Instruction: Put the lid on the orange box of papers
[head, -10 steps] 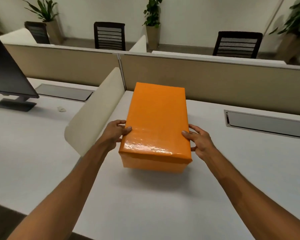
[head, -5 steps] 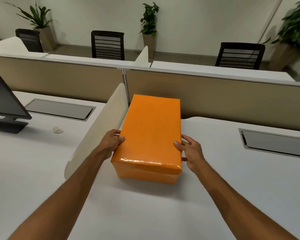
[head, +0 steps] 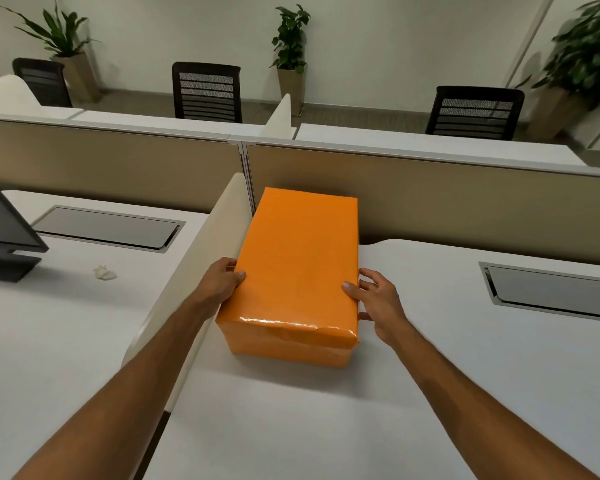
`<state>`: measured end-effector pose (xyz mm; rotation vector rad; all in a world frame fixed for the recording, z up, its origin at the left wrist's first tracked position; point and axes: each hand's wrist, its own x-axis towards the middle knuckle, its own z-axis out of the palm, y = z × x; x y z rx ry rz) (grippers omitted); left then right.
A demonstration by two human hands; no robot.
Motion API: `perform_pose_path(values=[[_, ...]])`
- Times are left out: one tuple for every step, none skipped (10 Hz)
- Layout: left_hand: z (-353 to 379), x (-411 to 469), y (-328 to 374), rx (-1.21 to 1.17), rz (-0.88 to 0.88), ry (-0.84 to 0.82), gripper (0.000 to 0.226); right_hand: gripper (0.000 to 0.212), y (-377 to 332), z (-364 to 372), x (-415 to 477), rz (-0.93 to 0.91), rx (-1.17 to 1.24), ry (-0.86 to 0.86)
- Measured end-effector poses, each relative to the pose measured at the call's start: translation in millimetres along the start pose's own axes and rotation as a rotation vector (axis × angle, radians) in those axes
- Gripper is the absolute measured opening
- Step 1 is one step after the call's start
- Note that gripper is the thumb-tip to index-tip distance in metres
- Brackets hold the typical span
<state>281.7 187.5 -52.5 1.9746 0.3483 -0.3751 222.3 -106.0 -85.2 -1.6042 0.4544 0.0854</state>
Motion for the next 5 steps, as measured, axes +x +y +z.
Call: perform_pose_path(values=[[5.0, -10.4, 1.3, 0.164, 0.070, 0.082, 0.056, 0.065, -3.1, -2.2, -2.4, -0.038, -0.131, 0.034], [13.7, -25.1, 6.1, 0.320, 0.179, 0.151, 0.062, 0.063, -9.1, -10.7, -11.2, -0.092, -0.242, 0.061], [27.7, -40.3, 11.1, 0.425, 0.299, 0.169, 0.065, 0.057, -15.1, -24.6, -22.8, -0.141, -0.336, 0.072], [50.5, -62.7, 20.6, 0.473, 0.414, 0.156, 0.065, 0.053, -21.2, -49.2, -42.3, -0.194, -0.414, 0.078], [80.4, -84.6, 30.6, 0.506, 0.523, 0.137, 0.064, 0.050, -26.2, -79.2, -57.8, -0.238, -0.440, 0.103]])
